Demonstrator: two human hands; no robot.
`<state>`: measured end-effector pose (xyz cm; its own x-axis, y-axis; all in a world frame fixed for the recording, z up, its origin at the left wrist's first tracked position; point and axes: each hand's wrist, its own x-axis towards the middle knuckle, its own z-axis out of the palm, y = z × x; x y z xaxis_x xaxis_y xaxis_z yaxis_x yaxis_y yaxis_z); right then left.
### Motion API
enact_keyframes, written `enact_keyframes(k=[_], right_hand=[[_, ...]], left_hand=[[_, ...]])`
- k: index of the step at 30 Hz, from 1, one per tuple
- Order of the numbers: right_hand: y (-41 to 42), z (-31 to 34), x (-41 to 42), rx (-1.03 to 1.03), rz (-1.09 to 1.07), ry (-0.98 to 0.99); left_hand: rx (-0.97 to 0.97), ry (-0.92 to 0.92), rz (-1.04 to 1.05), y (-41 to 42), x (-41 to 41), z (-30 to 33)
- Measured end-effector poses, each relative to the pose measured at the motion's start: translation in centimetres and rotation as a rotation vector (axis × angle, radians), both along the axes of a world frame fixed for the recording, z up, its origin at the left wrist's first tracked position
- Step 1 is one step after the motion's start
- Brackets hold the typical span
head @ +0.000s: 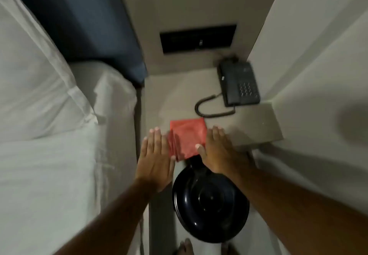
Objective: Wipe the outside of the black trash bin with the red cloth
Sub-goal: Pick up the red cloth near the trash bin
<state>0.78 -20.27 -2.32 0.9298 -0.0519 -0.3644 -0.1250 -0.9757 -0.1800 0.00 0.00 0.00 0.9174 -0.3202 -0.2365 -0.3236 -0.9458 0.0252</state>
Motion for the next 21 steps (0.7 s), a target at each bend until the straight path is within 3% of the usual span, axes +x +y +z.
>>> enact_keyframes(k=[6, 9, 12, 14, 16, 21], right_hand=[[1.5, -5.5, 1.1, 0.167, -0.286, -0.026], [2.4, -6.3, 1.6, 0.091, -0.394, -0.133], [2.9, -6.7, 2.9, 0.206, -0.586, -0.158], [2.5, -6.2, 3.8, 0.461, -0.795, -0.036], [2.0, -5.0, 3.2, 0.894, -0.991, 0.041], [0.1, 0.5, -3.8, 1.779, -1.121, -0.316]], left_hand=[[-0.103, 0.142, -0.095, -0.8, 0.8, -8.3], [-0.111, 0.197, -0.091, -0.9, 1.0, -9.8], [-0.121, 0.208, -0.087, -1.1, 1.3, -10.1], [-0.083, 0.219, -0.117, -1.0, 1.6, -9.5], [-0.085, 0.212, -0.136, -1.0, 1.6, -8.6], [-0.285, 0.072, -0.078, -0.9, -4.7, -7.4]])
